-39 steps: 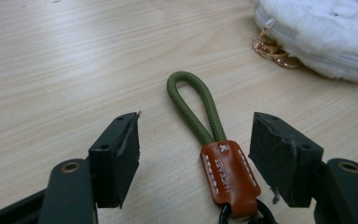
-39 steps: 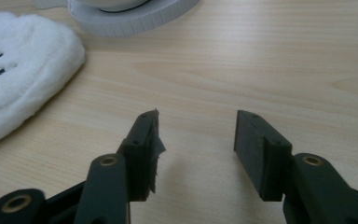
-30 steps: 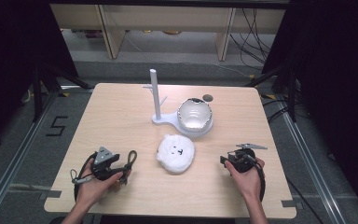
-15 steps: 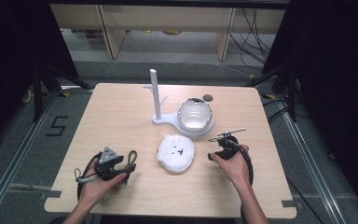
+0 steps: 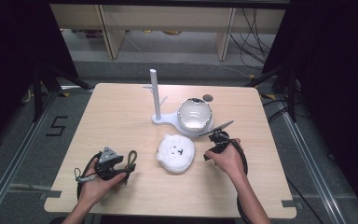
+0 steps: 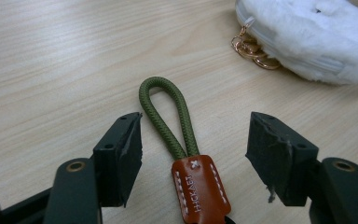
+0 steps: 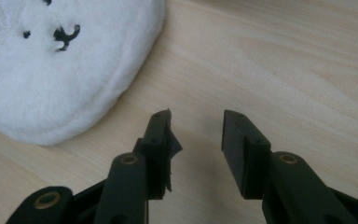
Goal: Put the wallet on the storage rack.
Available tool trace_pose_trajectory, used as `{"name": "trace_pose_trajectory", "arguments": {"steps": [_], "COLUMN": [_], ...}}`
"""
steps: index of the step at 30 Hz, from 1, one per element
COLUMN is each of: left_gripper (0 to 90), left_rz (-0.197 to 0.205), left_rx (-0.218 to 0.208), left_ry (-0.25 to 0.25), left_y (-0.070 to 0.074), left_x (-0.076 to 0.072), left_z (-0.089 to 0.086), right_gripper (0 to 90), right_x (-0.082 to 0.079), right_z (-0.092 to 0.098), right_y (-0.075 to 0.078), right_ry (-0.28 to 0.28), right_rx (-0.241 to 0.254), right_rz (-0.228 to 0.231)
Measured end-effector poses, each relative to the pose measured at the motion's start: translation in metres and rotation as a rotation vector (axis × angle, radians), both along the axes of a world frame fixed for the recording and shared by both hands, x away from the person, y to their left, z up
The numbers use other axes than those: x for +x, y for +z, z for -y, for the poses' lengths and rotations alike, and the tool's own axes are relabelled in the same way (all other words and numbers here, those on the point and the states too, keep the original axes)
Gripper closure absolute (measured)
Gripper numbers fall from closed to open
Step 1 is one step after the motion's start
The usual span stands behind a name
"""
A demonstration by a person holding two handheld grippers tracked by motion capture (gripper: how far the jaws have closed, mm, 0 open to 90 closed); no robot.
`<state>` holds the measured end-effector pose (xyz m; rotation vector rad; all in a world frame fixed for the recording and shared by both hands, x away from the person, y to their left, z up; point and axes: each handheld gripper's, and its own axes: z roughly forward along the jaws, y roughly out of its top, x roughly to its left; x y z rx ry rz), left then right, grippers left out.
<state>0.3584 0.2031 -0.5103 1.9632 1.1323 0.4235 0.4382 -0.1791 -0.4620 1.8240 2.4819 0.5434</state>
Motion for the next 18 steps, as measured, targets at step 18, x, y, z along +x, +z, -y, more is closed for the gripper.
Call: {"name": "trace_pose_trajectory", "arguments": {"steps": [18], "left_gripper": [34.4], "left_rz": [-0.006], "left_rx": [0.005], "left_ry": [-0.011], "left_y": [0.001], "left_x": [0.0], "left_z": [0.001], "right_gripper": [60.9], "right_x": [0.011], "right_z": [-0.016], "right_y": [0.007], "right_ry": [-0.005], "right_rx": [-0.011], "right_rz": [-0.025]}}
